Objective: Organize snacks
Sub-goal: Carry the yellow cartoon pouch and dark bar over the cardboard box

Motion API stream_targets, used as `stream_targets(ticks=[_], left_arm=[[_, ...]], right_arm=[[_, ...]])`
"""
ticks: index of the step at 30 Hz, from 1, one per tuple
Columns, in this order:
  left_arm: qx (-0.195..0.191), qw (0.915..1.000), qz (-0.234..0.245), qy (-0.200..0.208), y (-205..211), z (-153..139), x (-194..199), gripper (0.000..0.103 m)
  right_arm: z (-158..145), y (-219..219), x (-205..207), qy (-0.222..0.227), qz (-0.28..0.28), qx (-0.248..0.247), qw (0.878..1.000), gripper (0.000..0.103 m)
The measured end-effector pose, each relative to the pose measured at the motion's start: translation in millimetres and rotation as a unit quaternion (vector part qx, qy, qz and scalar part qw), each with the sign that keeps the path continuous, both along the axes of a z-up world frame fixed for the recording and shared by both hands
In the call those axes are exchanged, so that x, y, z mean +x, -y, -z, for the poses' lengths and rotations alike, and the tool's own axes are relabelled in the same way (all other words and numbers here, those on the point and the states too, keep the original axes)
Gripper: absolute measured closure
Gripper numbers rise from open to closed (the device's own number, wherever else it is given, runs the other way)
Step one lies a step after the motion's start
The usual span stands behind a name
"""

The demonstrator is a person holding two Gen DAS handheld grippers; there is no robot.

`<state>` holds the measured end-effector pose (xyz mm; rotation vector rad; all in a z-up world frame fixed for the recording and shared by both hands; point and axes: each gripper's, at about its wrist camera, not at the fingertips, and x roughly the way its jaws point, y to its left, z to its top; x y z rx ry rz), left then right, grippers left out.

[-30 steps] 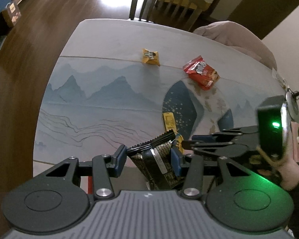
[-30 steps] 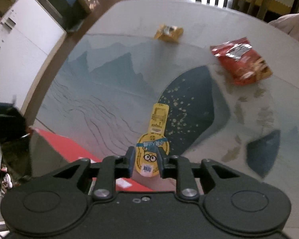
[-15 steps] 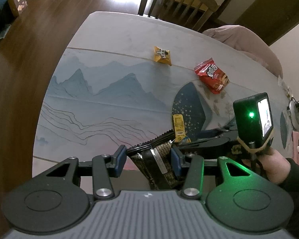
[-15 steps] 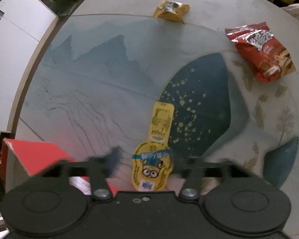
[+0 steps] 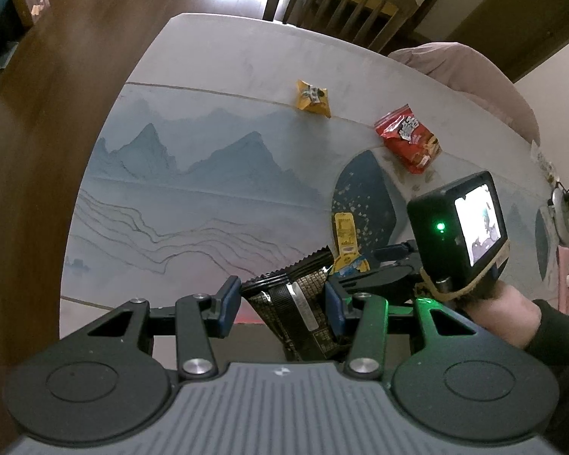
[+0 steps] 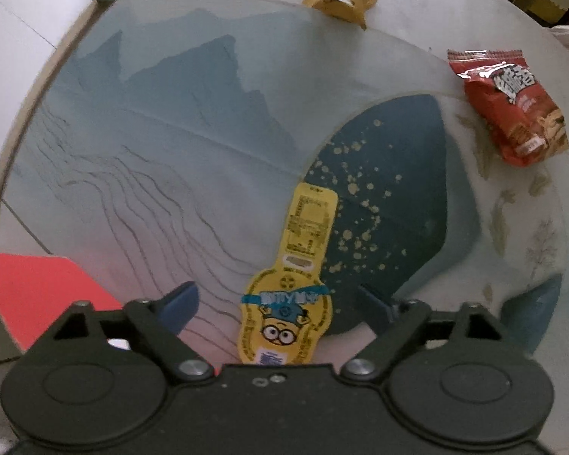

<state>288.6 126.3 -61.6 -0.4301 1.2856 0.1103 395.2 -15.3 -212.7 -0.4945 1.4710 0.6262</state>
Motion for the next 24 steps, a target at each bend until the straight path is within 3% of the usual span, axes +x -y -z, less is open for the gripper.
stream_targets(ticks=[5, 6, 7, 11, 12, 19, 24], left_arm=[[-0.001, 1.0000, -0.006, 0.000, -4.1, 1.3, -2.4, 0.057], [-0.002, 1.0000, -0.007, -0.001, -5.2, 1.8, -3.1, 0.057], [-0.003, 1.0000, -0.008, -0.001, -6.4, 2.0, -4.1, 0.057], [-0.006, 0.9999, -0.013, -0.003, -11.6, 4.2, -7.7, 0.057], [-0.006, 0.9999, -0.014, -0.003, -12.9, 4.7, -8.3, 0.057], [-0.007, 0.9998, -0.015, -0.007, -15.4, 8.2, -12.8, 0.057], [-0.006, 0.9999, -0.010, -0.003, -14.7, 4.9, -15.2, 0.057]], right_arm=[[6.3, -12.4, -1.0, 0.005, -0.015, -0.024, 1.000, 0.018], [7.2, -13.9, -1.2, 0.006, -0.014, -0.028, 0.999, 0.021], [9.5, -17.5, -1.4, 0.004, -0.017, -0.033, 0.999, 0.031], [12.6, -32.8, -7.3, 0.018, -0.038, -0.050, 0.998, 0.044], [12.2, -35.3, -8.9, 0.018, -0.041, -0.049, 0.998, 0.052], [7.5, -32.2, -14.0, 0.034, -0.041, -0.034, 0.998, 0.053], [-23.9, -15.3, -10.5, 0.058, -0.017, -0.001, 0.998, 0.053]])
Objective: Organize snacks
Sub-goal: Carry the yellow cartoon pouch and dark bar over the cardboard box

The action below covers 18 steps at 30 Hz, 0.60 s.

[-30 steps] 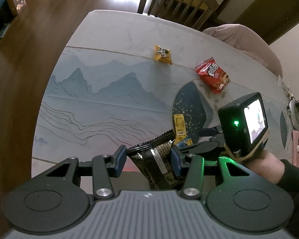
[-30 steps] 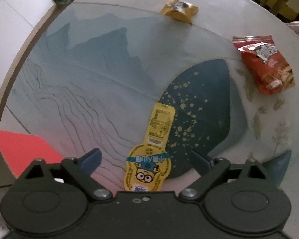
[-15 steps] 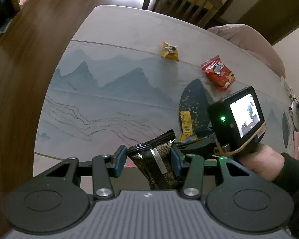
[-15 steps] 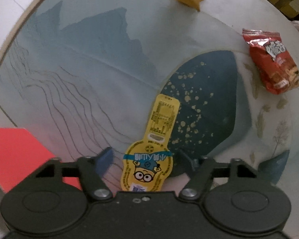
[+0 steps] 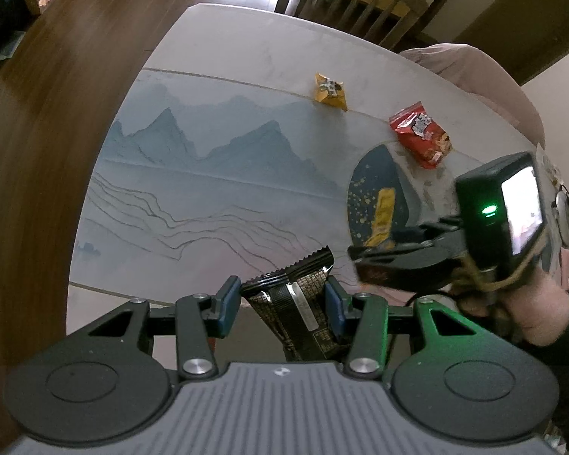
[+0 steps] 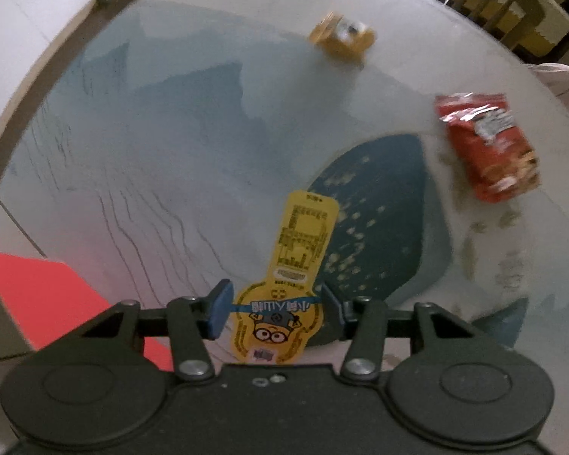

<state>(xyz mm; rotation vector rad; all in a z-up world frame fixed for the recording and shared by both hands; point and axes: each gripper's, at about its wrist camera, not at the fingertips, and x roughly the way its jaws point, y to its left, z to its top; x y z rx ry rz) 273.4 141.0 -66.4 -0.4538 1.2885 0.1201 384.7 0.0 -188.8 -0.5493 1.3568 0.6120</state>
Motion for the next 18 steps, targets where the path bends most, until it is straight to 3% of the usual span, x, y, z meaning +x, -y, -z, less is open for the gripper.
stream_targets(ticks=[11, 18], left_arm=[[0.002, 0.9980, 0.033, 0.054, 11.8, -48.7, -10.4, 0.057], [0.008, 0.9955, 0.066, 0.067, 24.8, -62.8, -27.6, 0.057]], right_arm=[[-94.0, 27.0, -11.6, 0.066, 0.023, 0.069, 0.995, 0.053], [-130.7, 48.1, -42.5, 0.091, 0.022, 0.092, 0.991, 0.053]])
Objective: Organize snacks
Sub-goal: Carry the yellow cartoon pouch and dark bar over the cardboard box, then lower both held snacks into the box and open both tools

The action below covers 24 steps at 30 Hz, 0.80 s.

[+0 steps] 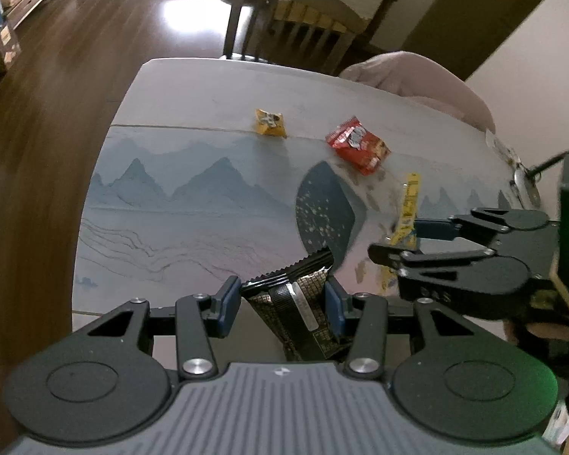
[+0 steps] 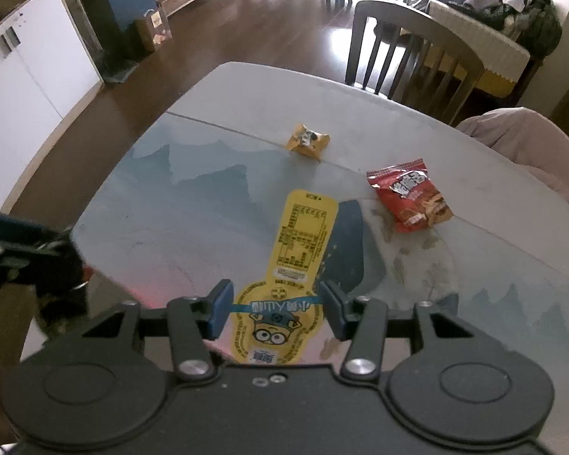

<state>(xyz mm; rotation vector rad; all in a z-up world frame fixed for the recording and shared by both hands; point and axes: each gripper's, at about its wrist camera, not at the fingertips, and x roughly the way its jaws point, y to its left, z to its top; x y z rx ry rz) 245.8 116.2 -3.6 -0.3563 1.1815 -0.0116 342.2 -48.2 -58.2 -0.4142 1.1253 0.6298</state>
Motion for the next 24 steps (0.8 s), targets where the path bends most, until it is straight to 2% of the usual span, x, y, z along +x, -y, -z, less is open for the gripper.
stream_targets(ticks=[4, 11, 15, 22, 24], left_arm=[[0.003, 0.9999, 0.016, -0.006, 5.1, 5.1, -10.7, 0.057], [0.008, 0.9989, 0.034, -0.031, 10.8, 32.5, -28.7, 0.057], [0.015, 0.9978, 0.046, -0.046, 18.8, 51.8, -34.5, 0.057], [0.055, 0.9944, 0.062, -0.065, 37.1, 90.0, -35.7, 0.057], [0.051, 0.9934, 0.070, -0.075, 41.5, 100.1, -35.1, 0.057]], right_arm=[[-6.2, 11.9, -22.2, -0.005, 0.000, 0.004, 1.000, 0.053], [5.2, 26.7, -56.6, -0.027, -0.005, -0.001, 1.000, 0.053], [22.8, 31.6, -69.4, -0.043, -0.007, -0.015, 0.999, 0.053], [59.7, 30.0, -86.3, -0.059, -0.030, -0.062, 0.996, 0.053], [70.7, 28.3, -88.1, -0.064, -0.037, -0.076, 0.994, 0.053]])
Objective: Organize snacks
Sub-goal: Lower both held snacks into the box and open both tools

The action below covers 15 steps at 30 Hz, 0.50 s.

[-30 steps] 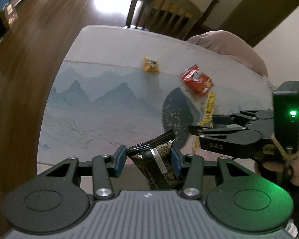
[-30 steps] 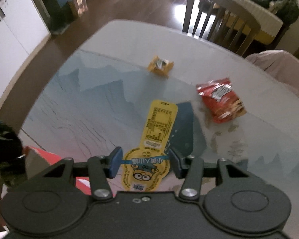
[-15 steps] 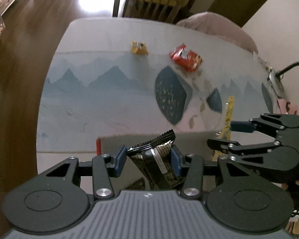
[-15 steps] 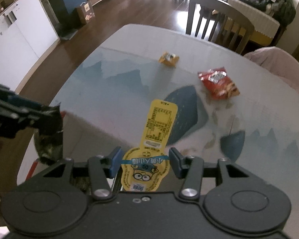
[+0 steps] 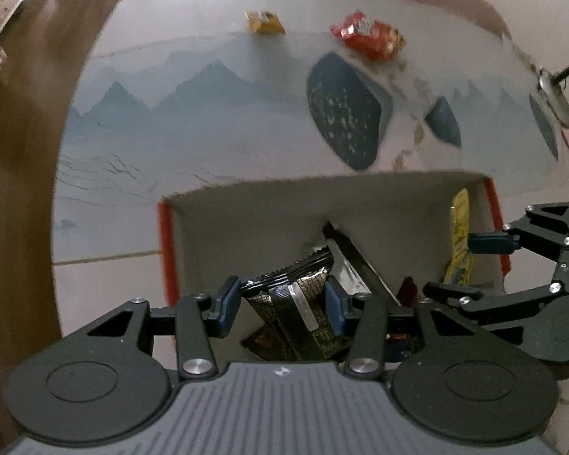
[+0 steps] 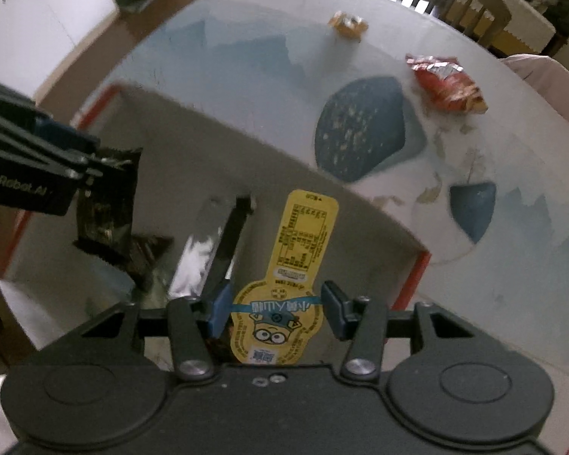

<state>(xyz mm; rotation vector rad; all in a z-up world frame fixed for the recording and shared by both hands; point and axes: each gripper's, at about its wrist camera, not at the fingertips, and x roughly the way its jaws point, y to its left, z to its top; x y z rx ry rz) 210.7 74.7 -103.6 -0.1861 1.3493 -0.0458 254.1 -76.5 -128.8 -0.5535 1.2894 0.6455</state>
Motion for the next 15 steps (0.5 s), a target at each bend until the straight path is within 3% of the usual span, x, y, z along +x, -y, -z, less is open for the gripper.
stream_targets(ticks=[6, 15], left_arm=[[0.011, 0.9994, 0.018, -0.027, 16.5, 27.4, 2.2, 0.057], [0.016, 0.9972, 0.017, -0.070, 16.8, 54.8, 14.5, 0.056]], right_arm=[[23.1, -4.5, -3.0, -0.016, -0.015, -0.015, 1.000, 0.053], [42.5, -4.9, 7.3, -0.038, 0.006, -0.008, 0.999, 0.053]])
